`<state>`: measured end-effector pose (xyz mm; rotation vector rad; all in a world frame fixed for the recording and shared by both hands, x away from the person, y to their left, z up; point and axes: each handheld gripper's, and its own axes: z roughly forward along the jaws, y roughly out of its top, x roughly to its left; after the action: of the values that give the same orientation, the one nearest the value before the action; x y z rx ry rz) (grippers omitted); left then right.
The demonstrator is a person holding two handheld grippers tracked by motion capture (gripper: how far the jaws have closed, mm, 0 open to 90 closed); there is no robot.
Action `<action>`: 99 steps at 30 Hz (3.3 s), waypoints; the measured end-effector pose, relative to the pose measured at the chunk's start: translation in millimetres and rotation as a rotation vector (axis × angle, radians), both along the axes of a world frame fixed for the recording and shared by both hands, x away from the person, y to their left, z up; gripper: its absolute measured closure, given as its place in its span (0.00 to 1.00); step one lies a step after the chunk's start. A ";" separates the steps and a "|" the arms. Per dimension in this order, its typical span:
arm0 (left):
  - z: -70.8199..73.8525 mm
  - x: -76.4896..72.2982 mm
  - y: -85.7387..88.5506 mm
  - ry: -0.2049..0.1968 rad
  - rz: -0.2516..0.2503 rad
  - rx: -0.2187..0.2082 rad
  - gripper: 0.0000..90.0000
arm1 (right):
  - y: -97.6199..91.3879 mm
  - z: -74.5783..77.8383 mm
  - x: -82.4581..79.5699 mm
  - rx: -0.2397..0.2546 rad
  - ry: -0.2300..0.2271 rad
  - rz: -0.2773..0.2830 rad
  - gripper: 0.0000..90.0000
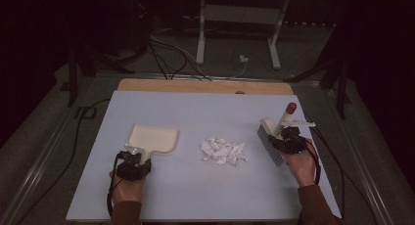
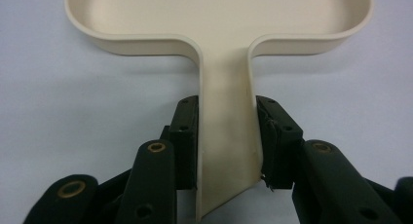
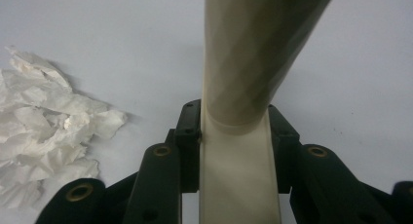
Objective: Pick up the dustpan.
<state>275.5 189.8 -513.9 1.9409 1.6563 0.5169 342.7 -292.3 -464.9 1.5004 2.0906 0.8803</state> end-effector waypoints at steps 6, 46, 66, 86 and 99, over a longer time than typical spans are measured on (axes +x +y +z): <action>3.2 2.3 5.2 0.007 -0.020 -0.018 0.73 | 0.7 -0.1 0.1 -0.007 -0.004 0.003 0.74; 59.4 -3.8 38.5 -0.099 -0.319 -0.091 0.73 | 0.9 -1.2 0.6 0.002 -0.008 0.008 0.74; 69.4 -7.5 37.8 -0.088 -0.512 -0.037 0.73 | -2.2 -1.1 1.2 0.012 -0.004 0.007 0.74; 78.7 -8.0 32.5 -0.080 -0.682 -0.008 0.73 | -2.6 -0.8 1.2 0.017 0.002 0.013 0.74; 76.9 -7.6 26.0 -0.054 -0.715 0.023 0.73 | -2.1 -0.7 1.5 0.032 0.008 0.019 0.74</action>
<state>267.9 215.8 -437.0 2.3234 0.8224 0.2941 344.2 -294.4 -465.7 1.5042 2.1094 0.9203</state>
